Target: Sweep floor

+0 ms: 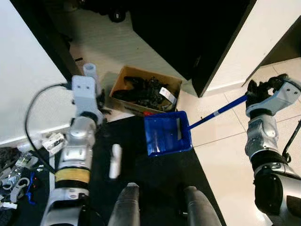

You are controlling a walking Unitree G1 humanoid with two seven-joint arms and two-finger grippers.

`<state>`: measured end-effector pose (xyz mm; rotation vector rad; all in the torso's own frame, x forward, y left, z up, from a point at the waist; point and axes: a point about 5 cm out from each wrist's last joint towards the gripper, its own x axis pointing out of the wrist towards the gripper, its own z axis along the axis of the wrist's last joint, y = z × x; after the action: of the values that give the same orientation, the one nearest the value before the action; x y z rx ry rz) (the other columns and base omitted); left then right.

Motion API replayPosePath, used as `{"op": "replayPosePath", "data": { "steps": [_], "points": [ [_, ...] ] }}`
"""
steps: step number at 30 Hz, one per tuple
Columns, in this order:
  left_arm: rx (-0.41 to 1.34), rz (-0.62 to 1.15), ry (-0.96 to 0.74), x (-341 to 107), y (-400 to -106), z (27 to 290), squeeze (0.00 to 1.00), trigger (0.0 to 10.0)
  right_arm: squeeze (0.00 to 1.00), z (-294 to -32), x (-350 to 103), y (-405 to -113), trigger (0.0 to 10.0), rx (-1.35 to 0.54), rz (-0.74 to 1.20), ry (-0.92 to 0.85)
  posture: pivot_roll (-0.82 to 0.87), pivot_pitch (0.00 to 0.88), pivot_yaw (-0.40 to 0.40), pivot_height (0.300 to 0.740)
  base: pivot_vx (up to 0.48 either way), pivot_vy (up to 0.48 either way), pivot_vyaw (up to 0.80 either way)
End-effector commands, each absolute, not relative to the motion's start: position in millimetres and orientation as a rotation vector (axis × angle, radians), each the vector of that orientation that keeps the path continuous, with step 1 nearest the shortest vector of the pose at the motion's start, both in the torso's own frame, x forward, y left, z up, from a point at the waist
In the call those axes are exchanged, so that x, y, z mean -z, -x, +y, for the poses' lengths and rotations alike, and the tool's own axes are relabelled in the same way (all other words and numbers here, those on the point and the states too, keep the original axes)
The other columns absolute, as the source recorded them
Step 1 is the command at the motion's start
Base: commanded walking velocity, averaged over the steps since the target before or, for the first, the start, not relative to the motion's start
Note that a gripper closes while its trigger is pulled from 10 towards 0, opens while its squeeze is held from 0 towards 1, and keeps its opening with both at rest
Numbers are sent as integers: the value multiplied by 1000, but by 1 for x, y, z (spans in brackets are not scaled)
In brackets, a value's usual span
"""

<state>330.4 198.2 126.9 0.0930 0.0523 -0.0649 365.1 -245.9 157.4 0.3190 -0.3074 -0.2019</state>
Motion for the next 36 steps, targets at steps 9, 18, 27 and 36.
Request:
{"op": "replayPosePath", "data": {
  "steps": [9,18,27,36],
  "points": [
    [60,106,-110,-108,-325,194,0,10000,0,-263,-218,-374,10000,220,-504,-339,-10,112,-11,740,0,0,0],
    [56,107,-112,-104,-323,191,0,10000,0,-272,-243,-375,10000,262,-576,-313,-7,114,-19,740,0,0,0],
    [50,106,-111,-100,-322,187,0,10000,0,-269,-251,-379,10000,258,-579,-314,-8,111,-21,740,120,0,0],
    [43,96,-97,-100,-322,183,0,10000,0,-266,-248,-380,10000,248,-567,-299,-8,114,-20,740,314,0,0]
  ]
}}
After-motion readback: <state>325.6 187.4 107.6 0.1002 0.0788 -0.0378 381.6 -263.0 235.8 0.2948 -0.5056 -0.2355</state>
